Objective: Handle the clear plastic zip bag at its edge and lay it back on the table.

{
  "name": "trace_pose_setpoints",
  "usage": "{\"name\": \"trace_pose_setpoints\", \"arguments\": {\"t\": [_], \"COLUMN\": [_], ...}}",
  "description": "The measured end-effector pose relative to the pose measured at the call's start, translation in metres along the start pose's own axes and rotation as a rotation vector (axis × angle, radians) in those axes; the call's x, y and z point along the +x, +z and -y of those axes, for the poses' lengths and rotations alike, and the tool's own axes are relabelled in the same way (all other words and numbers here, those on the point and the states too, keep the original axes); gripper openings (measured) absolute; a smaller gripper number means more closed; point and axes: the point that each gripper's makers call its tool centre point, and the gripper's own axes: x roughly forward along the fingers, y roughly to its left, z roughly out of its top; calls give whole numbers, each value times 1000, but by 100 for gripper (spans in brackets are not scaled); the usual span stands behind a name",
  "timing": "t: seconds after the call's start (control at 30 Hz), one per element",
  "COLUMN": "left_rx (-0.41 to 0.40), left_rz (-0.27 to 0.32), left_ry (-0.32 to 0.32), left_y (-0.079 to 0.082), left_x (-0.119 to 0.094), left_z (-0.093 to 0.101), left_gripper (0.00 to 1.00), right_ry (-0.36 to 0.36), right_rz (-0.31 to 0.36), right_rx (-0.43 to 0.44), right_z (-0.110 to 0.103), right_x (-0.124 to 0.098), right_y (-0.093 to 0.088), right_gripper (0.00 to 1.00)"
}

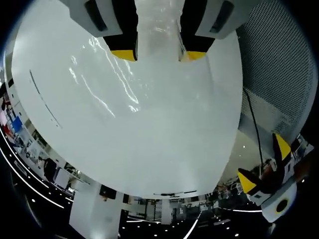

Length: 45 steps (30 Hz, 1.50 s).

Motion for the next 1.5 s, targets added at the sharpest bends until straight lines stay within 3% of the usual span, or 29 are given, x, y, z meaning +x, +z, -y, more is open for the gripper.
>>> {"name": "trace_pose_setpoints", "arguments": {"t": [0.33, 0.47, 0.6, 0.7, 1.03, 1.23, 1.5], "left_rx": [115, 164, 241, 257, 359, 396, 367], "left_rz": [-36, -47, -103, -119, -159, -196, -216], "left_ry": [-58, -60, -46, -45, -110, -132, -148], "left_y": [-2, -4, -14, -18, -23, -30, -36], "left_x": [29, 39, 49, 55, 74, 82, 85], "left_z": [2, -2, -9, -12, -8, -8, -9], "left_gripper": [32, 28, 23, 18, 8, 2, 0], "right_ry": [-4, -7, -8, -8, -6, -5, -6], "right_rz": [7, 11, 11, 13, 17, 24, 32], "right_rx": [2, 7, 5, 6, 4, 8, 7], "right_z": [1, 2, 3, 3, 3, 1, 0], "right_x": [-2, -3, -3, -4, -6, -8, -11], "right_y": [4, 6, 6, 7, 7, 7, 7], "right_gripper": [30, 30, 30, 30, 30, 30, 30]}}
